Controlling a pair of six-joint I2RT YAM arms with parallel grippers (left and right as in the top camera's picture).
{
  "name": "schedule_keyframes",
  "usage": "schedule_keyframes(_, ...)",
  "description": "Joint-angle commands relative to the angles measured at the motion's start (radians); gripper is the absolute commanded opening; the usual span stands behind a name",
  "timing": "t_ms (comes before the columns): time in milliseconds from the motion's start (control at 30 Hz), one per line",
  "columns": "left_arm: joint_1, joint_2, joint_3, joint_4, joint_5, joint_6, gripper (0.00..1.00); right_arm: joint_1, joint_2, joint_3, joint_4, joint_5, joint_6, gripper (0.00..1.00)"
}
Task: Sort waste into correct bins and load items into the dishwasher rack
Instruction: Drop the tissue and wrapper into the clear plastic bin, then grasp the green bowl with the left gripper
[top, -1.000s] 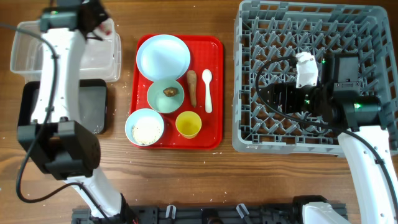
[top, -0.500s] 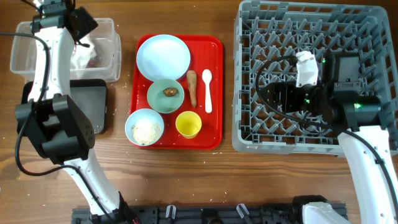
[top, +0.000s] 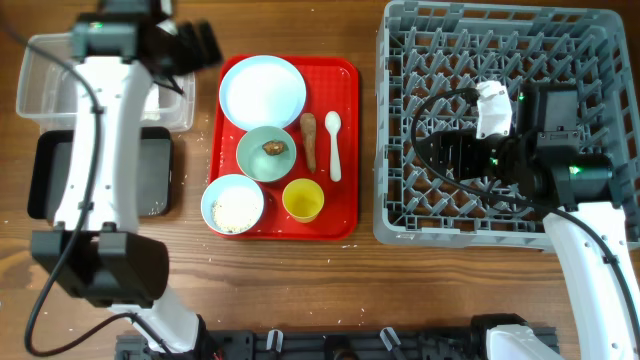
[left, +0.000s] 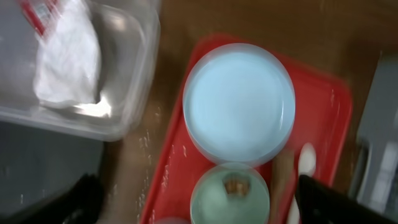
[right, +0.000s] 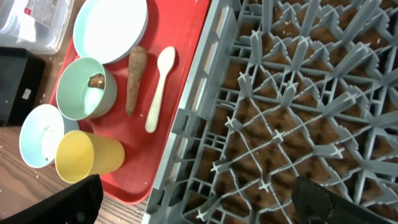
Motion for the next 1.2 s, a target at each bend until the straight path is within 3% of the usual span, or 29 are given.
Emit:
schedule_keyframes(0, -0.094, 0.015, -0.002, -0.088, 0.048, 0.076, 0.99, -0.001, 0.004, 0.018, -0.001, -0.02, 0.005, 0.99)
schedule_keyframes(200, -0.195, 0.038, -0.065, -0.109, 0.066, 0.076, 0.91, -0.001, 0.004, 0.018, -0.043, -0.011, 0.005, 0.98)
schedule_keyframes(267, -0.216, 0.039, -0.138, -0.046, 0.12, 0.076, 0.84, -0.001, 0.004, 0.018, -0.045, -0.012, 0.006, 0.98)
schedule_keyframes(533, -0.299, 0.039, -0.484, 0.282, 0.13, 0.143, 0.7, -0.001, 0.011, 0.018, -0.035, -0.01, 0.006, 0.98)
schedule_keyframes(633, -0.316, 0.039, -0.56, 0.383, 0.131, 0.142, 0.54, -0.001, 0.013, 0.018, -0.032, -0.003, 0.004, 0.98)
schedule_keyframes(733, -0.331, 0.039, -0.608, 0.453, 0.13, 0.121, 0.5, -0.001, 0.013, 0.018, -0.029, 0.022, 0.006, 0.98)
schedule_keyframes(900, -0.333, 0.039, -0.669, 0.546, 0.126, 0.089, 0.33, -0.001, 0.013, 0.018, -0.03, 0.021, 0.007, 0.98)
schedule_keyframes(1167, -0.337, 0.039, -0.752, 0.638, 0.114, 0.041, 0.24, -0.001, 0.013, 0.018, 0.0, 0.021, 0.008, 0.98)
